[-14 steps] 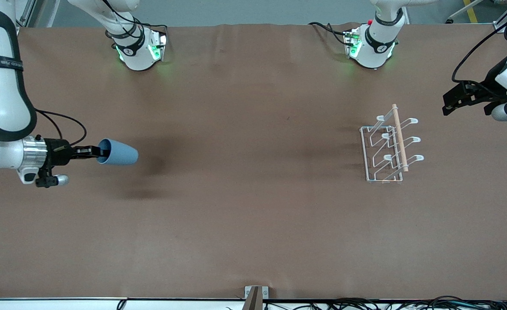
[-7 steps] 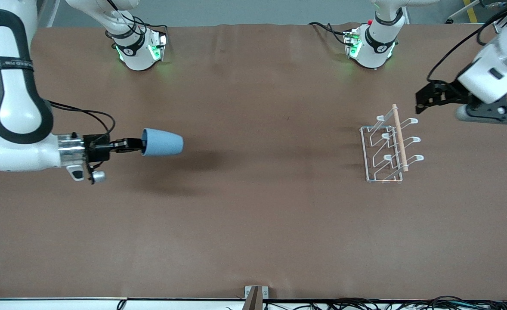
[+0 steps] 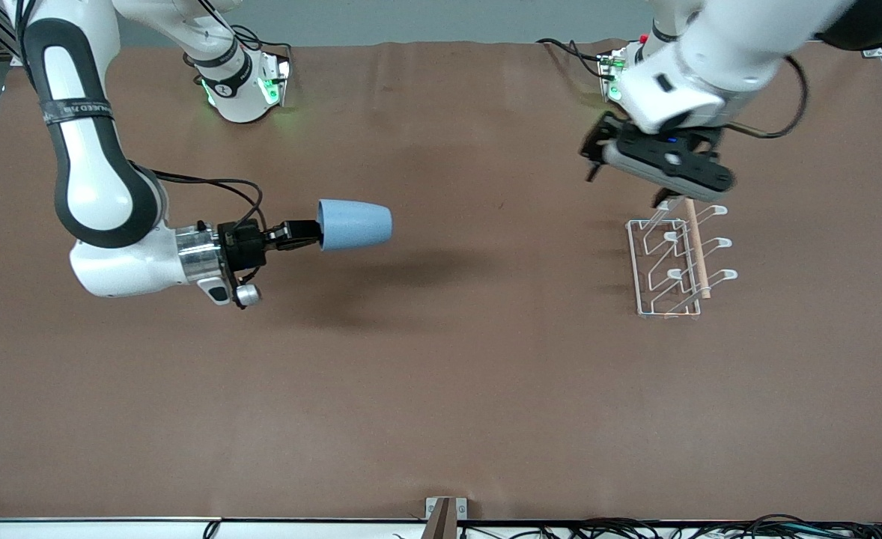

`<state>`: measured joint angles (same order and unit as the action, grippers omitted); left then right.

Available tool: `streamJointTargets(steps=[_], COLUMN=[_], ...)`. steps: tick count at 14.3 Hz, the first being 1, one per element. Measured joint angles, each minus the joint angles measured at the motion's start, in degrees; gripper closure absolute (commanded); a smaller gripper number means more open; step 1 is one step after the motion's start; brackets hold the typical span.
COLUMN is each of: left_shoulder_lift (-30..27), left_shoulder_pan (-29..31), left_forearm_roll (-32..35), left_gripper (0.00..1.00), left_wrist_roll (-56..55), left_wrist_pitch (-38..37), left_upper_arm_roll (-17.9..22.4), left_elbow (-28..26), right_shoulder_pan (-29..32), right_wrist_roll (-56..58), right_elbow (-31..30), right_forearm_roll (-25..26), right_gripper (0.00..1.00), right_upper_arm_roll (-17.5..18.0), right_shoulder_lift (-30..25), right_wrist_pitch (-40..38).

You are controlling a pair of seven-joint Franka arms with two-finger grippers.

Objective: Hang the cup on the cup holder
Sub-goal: 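Grasp the cup rim with the left gripper from the right gripper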

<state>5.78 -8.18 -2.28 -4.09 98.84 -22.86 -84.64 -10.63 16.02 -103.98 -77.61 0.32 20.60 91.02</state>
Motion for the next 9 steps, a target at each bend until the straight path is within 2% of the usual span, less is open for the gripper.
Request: streamJointTargets(steps=[3, 9], left_shoulder_lift=[3.75, 9.09], left_shoulder_pan=[-3.77, -13.63], left_forearm_roll=[-0.04, 2.77], left_gripper=[0.00, 0.00], left_wrist_roll=[-0.09, -0.18], left_wrist_pitch=[5.73, 7.14], left_upper_arm_roll=[-3.08, -3.21], left_elbow=[1.99, 7.56], right_shoulder_pan=[-2.95, -5.68], right_wrist_roll=[0.01, -1.41], right_elbow=[0.03, 0.53], right_forearm_roll=[-3.94, -13.11], right_gripper=[1.00, 1.00], right_upper_arm_roll=[0.00, -0.04], right_shoulder_lift=[1.03, 3.32], right_wrist_pitch=[-0.26, -0.44])
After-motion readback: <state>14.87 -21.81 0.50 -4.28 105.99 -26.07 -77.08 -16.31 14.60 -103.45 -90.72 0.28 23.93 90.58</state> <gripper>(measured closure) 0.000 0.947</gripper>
